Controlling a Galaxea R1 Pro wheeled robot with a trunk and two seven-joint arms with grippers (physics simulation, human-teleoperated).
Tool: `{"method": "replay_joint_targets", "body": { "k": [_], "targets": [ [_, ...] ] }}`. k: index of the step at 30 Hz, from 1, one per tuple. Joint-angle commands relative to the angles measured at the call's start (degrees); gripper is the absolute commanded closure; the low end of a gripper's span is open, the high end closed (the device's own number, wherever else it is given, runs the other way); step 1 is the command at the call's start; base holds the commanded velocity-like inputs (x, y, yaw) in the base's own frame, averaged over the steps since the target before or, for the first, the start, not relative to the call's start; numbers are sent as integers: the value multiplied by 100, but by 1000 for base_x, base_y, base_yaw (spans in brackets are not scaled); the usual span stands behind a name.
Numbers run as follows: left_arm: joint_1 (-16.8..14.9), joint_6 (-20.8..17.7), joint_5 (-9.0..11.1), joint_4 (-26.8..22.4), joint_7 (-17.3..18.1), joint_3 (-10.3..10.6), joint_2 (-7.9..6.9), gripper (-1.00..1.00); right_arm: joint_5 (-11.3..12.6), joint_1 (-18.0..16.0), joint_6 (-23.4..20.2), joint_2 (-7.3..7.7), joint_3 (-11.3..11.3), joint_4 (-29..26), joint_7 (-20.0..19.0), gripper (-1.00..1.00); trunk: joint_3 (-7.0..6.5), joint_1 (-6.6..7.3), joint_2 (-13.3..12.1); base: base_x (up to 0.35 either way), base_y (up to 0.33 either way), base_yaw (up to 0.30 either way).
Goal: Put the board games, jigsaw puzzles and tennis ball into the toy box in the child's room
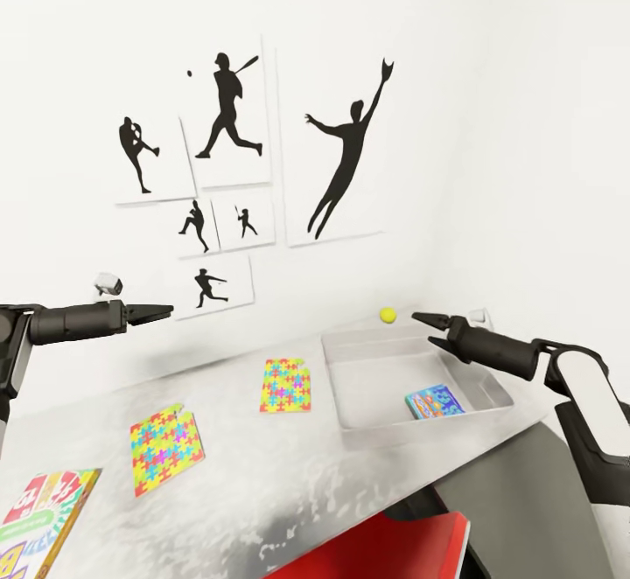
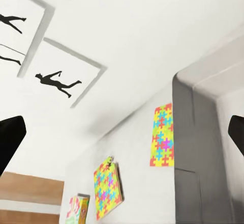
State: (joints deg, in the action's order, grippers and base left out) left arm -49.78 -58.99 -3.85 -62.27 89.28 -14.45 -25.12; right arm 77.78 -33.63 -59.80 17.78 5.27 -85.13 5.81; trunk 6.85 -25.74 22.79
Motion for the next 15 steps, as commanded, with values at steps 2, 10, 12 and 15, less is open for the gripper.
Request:
{"method": "replay_joint_targets", "body": {
  "k": [2, 10, 12, 15],
  "targets": [
    [-6, -60, -43, -4, 43, -5, -1, -100, 50, 11, -20, -10, -9, -8, 68, -100, 10, -4, 13, 0, 0, -22],
    [-5, -60, -37, -5, 45, -12, -2, -100, 31, 31, -20, -20, -10, -6, 77, -100, 7, -4, 13, 0, 0, -4],
    [-5, -60, -37, -5, 45, -13, 0, -100, 33, 32, -20, -20, -9, -5, 78, -100, 7, -4, 13, 0, 0, 0],
    [-5, -60, -37, -5, 45, -13, -1, -100, 44, 32, -20, -20, -9, -7, 78, -100, 7, -4, 13, 0, 0, 0]
  ]
}}
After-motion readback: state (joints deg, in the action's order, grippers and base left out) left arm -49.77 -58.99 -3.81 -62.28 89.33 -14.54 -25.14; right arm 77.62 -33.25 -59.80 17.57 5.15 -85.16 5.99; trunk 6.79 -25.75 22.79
